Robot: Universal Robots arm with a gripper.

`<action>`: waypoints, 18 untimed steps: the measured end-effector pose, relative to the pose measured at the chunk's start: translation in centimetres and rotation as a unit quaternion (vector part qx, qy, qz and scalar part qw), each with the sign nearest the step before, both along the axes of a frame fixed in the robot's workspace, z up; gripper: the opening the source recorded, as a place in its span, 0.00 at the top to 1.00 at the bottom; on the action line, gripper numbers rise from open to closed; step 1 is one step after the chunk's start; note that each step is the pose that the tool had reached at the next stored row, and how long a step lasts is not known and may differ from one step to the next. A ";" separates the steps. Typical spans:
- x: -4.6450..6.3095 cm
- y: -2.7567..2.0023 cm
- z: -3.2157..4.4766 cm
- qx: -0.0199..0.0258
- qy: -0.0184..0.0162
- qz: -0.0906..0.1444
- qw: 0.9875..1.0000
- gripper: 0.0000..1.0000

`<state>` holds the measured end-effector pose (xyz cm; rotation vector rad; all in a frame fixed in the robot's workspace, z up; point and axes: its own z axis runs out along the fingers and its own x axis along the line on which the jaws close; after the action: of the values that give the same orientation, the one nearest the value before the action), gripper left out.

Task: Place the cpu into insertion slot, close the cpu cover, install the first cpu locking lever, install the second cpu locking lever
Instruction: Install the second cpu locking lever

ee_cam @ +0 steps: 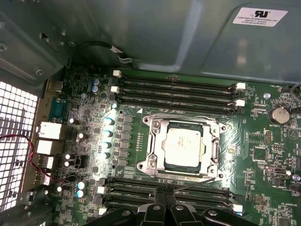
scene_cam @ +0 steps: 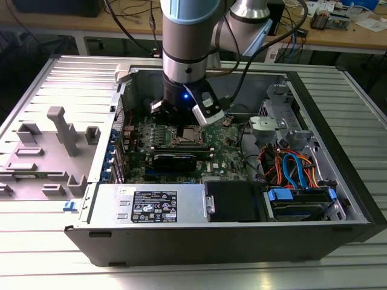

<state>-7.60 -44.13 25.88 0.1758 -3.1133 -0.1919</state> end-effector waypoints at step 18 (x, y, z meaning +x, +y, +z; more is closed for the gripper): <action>-0.7 -0.75 -2.13 0.024 0.000 0.001 1.000 0.89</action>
<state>-8.30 -44.88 23.75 0.1784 -3.1101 -0.2677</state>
